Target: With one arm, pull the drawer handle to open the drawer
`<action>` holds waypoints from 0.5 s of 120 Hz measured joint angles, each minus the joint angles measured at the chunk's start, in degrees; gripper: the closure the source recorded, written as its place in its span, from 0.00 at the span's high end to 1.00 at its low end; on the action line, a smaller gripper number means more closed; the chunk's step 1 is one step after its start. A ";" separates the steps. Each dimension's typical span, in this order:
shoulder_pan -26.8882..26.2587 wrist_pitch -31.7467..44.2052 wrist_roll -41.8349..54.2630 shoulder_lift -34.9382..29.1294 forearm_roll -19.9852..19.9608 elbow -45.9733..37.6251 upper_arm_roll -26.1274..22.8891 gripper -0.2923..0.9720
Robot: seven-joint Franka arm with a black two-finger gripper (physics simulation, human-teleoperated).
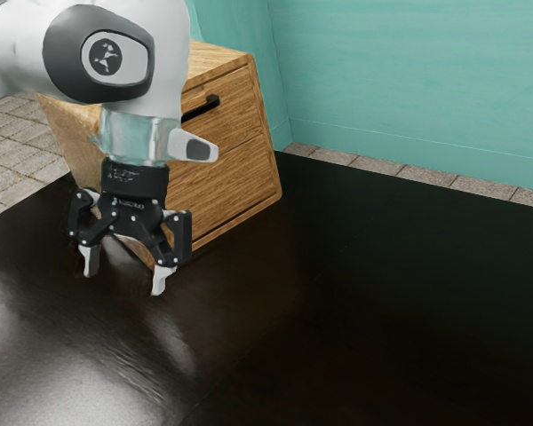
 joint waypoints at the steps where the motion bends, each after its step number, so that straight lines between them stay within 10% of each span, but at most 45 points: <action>1: -0.07 1.31 -0.85 -0.03 -0.08 -0.26 0.04 0.77; 24: -1.88 20.32 -17.52 -0.05 -0.84 -2.00 0.76 0.77; 60: -1.17 30.43 -32.54 -3.05 -0.17 -1.49 -1.97 0.77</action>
